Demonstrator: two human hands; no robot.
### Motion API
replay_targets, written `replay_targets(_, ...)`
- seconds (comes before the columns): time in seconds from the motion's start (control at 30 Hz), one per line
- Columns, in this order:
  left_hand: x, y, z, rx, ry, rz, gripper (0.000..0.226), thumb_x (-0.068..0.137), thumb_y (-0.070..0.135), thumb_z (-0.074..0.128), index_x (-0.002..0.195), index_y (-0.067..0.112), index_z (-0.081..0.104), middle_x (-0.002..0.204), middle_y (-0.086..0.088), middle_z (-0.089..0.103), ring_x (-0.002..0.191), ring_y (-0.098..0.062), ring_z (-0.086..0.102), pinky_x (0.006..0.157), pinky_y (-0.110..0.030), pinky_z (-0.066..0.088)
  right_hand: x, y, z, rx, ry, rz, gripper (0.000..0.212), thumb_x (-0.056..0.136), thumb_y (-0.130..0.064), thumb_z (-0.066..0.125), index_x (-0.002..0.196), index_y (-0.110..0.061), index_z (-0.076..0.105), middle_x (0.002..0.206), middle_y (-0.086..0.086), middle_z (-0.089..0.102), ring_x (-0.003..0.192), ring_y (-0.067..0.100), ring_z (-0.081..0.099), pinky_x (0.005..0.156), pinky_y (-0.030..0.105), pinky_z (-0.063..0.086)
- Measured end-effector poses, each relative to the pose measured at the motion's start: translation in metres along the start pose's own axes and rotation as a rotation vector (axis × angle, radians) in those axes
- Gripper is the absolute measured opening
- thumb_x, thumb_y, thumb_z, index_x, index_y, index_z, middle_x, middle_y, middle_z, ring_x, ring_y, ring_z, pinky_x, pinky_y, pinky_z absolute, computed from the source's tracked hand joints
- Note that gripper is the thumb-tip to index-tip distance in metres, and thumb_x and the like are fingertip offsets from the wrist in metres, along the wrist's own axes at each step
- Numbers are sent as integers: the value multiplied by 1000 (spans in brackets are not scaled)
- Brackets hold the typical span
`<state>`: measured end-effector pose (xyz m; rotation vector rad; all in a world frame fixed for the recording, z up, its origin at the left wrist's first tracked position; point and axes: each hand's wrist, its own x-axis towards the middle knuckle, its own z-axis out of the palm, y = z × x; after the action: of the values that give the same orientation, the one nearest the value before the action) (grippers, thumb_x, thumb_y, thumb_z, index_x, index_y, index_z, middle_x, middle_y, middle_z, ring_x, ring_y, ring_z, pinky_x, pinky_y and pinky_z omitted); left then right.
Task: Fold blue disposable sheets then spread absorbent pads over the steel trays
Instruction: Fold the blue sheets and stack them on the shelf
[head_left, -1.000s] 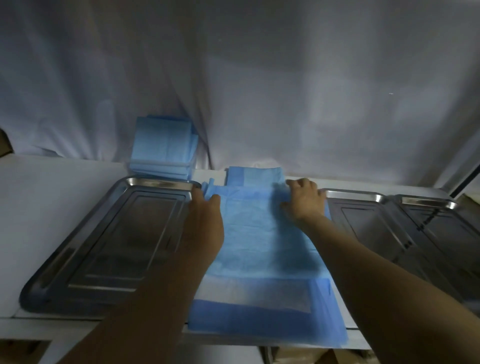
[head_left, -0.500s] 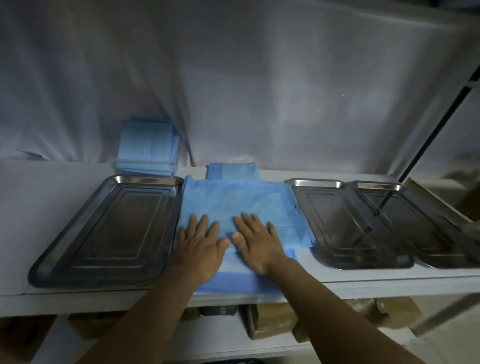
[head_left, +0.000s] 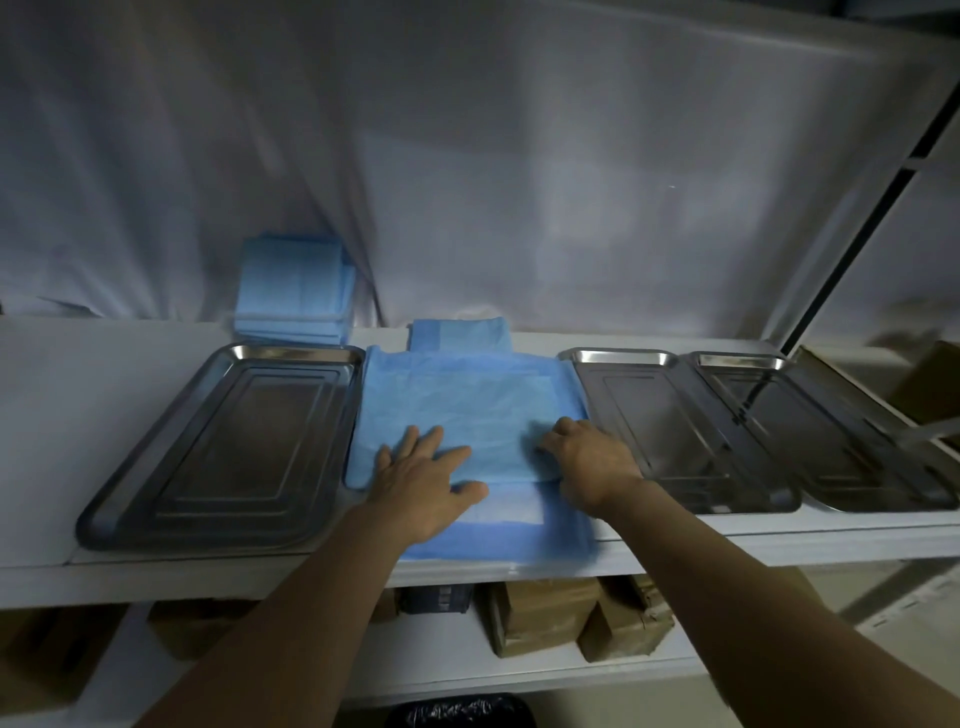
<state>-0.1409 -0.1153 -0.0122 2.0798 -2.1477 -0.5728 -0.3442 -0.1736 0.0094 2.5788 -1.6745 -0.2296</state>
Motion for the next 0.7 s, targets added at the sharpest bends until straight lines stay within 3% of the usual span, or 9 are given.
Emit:
replay_targets(0.1,0,4,0,18,11,-9,64,92,59,38,148,36,21,160,2,-4,147,-22,-12,118,-49,-5,-1,-3,-1,-73,131,50,32,89,-13,46,114,-22,63,116,1,58,111,24,55,86,27,43)
replay_targets(0.2,0,8,-1,31,49,-17,65,92,55,43,149,32,21,160,4,1,148,-22,-6,118,-49,0,-3,-2,-13,53,257,97,27,93,-16,42,112,-20,60,112,2,62,105,26,58,84,30,45)
replay_targets(0.3,5,7,-2,66,143,-49,51,98,37,42,146,30,28,158,5,16,147,-20,8,117,-45,12,-4,-3,-23,187,327,91,24,93,-16,40,112,-16,55,111,6,63,103,29,58,88,32,40)
replay_targets(0.4,5,10,-9,130,216,-55,38,100,22,40,137,24,44,151,4,35,144,-19,22,114,-40,24,-10,-3,-25,175,214,34,35,87,-27,51,122,-21,47,120,2,59,115,24,52,107,35,27)
replay_targets(0.5,-5,20,-20,170,257,-28,33,97,14,41,128,18,53,135,-4,53,131,-25,42,105,-37,36,-16,-3,-17,-19,95,34,52,86,-26,54,135,-30,39,129,-2,54,124,22,46,114,44,16)
replay_targets(0.6,-25,29,-28,200,275,24,25,99,24,41,117,17,56,113,-9,63,105,-31,59,84,-37,46,-25,-3,-17,-43,158,94,37,90,-14,46,121,-32,55,116,-3,63,112,21,57,112,38,22)
replay_targets(0.7,-42,27,-28,179,273,60,22,99,26,42,109,16,58,104,-8,64,97,-29,60,77,-34,46,-39,-1,-26,62,170,110,35,91,-10,44,117,-29,57,110,0,66,103,23,62,99,30,36)
